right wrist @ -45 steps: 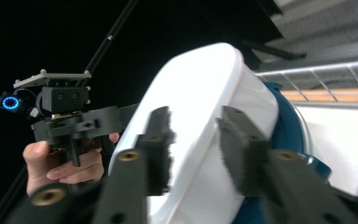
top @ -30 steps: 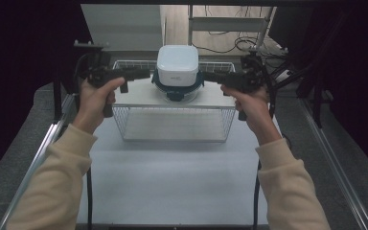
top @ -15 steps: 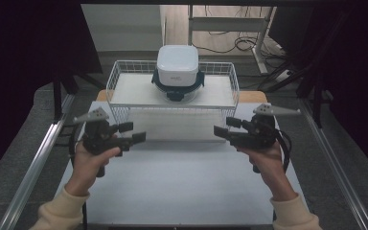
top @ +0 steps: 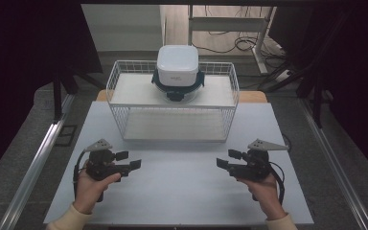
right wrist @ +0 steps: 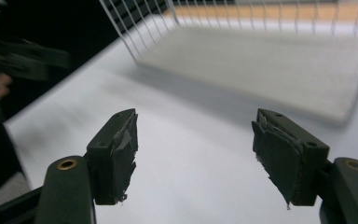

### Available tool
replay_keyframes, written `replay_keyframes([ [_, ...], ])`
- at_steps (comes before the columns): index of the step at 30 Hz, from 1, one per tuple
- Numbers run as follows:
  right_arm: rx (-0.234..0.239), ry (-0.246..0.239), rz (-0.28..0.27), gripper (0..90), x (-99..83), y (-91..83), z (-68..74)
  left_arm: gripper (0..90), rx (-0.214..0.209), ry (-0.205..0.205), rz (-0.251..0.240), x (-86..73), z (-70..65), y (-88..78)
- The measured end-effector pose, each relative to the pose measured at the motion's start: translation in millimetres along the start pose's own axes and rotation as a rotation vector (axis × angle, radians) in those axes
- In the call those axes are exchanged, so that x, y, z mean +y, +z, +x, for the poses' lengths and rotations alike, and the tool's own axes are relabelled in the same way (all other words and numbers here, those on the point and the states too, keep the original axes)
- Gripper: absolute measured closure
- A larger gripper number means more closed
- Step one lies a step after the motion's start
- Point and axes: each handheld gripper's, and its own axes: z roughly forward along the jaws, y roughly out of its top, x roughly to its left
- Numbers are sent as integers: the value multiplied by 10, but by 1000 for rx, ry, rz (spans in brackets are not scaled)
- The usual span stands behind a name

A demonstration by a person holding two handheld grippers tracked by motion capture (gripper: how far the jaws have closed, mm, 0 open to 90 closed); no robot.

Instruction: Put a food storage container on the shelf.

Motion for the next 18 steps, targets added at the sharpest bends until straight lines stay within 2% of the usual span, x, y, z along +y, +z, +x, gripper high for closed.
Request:
replay_keyframes([
  [2,-14,3,36,302,-89,66,-39,287,16,6,19,-50,5,42],
  [5,-19,5,56,300,-134,110,-57,287,17,7,31,-71,17,69],
  [18,-14,6,34,284,-116,86,-48,279,64,18,27,-82,64,60],
])
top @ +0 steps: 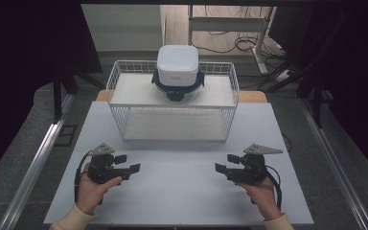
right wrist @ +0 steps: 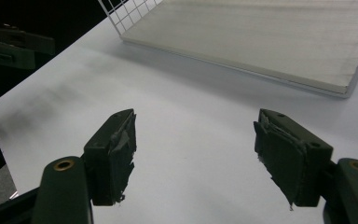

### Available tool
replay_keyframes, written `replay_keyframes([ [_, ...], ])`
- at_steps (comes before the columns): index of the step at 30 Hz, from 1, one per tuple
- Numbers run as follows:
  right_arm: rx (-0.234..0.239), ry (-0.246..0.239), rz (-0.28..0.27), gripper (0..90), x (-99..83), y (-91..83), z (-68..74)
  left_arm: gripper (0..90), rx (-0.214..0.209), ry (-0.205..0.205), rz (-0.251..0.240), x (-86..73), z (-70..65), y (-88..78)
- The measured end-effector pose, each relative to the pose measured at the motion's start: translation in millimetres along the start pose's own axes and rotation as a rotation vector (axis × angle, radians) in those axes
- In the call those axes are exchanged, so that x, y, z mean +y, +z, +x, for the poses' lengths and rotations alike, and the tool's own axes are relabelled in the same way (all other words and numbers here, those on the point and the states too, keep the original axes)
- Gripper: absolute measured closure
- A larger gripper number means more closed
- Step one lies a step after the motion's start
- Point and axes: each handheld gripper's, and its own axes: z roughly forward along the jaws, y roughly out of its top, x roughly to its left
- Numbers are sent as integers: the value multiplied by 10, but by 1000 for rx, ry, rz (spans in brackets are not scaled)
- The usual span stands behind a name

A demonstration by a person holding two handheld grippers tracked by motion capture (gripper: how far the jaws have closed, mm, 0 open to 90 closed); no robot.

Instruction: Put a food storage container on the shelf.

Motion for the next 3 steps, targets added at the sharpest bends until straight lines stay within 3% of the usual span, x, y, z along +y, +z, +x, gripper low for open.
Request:
replay_keyframes([
  [3,4,16,-5,282,2,-7,-8,276,10,3,3,-6,7,7],
])
